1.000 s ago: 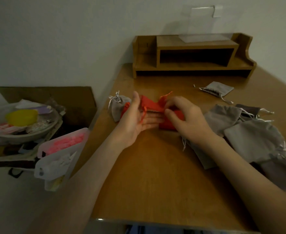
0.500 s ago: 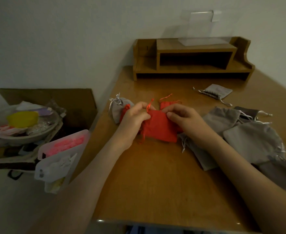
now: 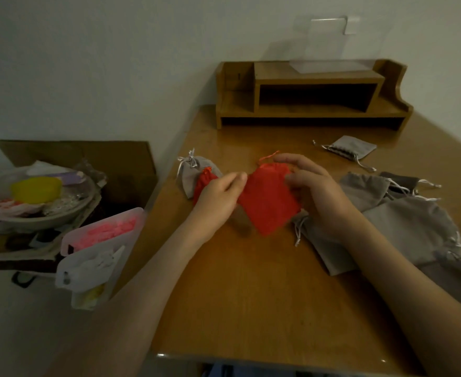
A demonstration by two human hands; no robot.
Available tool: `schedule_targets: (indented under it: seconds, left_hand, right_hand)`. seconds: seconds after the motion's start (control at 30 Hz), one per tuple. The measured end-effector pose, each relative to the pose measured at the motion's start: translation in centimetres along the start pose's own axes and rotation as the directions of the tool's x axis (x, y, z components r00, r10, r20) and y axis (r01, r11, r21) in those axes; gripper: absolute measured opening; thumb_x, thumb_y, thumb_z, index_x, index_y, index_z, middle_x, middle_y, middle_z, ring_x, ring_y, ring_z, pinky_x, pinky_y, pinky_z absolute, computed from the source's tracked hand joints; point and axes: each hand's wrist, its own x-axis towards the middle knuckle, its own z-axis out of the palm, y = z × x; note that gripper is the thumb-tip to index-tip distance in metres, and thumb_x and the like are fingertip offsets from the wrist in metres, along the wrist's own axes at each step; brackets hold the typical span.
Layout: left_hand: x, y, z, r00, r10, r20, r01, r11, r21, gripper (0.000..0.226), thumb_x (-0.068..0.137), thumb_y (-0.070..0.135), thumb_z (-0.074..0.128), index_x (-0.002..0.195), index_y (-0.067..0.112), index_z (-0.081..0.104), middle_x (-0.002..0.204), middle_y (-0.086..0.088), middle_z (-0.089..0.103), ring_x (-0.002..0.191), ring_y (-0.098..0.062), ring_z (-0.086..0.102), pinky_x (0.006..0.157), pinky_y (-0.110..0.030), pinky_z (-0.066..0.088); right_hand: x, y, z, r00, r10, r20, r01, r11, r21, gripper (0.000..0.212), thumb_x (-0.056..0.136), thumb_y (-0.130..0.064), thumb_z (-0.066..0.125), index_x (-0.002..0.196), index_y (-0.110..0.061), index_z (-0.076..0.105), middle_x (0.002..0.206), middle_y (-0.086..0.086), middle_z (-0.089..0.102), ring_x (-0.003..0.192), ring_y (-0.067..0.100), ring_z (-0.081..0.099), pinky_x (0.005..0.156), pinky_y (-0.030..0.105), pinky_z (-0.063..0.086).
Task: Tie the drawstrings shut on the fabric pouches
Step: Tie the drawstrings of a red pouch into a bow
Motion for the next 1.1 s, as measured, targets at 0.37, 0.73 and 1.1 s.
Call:
schedule_targets:
  seconds: [0.37, 0.73, 1.1]
  left_hand:
    - [0.0, -0.3, -0.5, 0.983, 0.133, -0.130, -0.140, 0.989, -0.050, 0.037, 0.097, 0.030, 0.051, 0.062, 0.017, 0.049, 0.047, 0.011, 0.037, 0.047, -0.006, 0.037, 0.051, -0.024, 0.029]
    - [0.0, -1.1, -1.1, 0.975, 0.189, -0.113, -0.159, 0.959, 0.233, 0.046, 0.094, 0.041, 0.052, 0.064, 0.007, 0.058, 0.055, -0.005, 0.053, 0.052, -0.006, 0.048, 0.060, -0.026, 0.039]
    - [-0.2, -1.1, -0.1, 0.922, 0.360, 0.143, -0.384, 0.898, 0.215, 0.017, 0.085, 0.023, 0.052, 0.069, 0.029, 0.053, 0.073, 0.009, 0.051, 0.072, -0.009, 0.050, 0.067, -0.022, 0.037]
  right_hand:
    - [0.1, 1.3, 0.7, 0.980, 0.008, 0.200, 0.078, 0.906, -0.416, 0.024, 0.097, -0.022, 0.051, 0.077, -0.011, 0.055, 0.062, -0.003, 0.057, 0.055, 0.008, 0.054, 0.053, 0.021, 0.042]
    - [0.7, 1.1, -1.1, 0.986, -0.138, -0.089, 0.041, 0.730, -0.682, 0.031, 0.099, -0.029, 0.047, 0.082, -0.007, 0.061, 0.085, 0.013, 0.058, 0.082, 0.029, 0.055, 0.073, 0.039, 0.044]
    - [0.2, 0.2, -0.1, 0.974, -0.222, 0.048, 0.227, 0.958, -0.176, 0.022, 0.100, -0.003, 0.038, 0.108, -0.012, 0.056, 0.074, -0.001, 0.061, 0.055, 0.007, 0.048, 0.051, 0.017, 0.040]
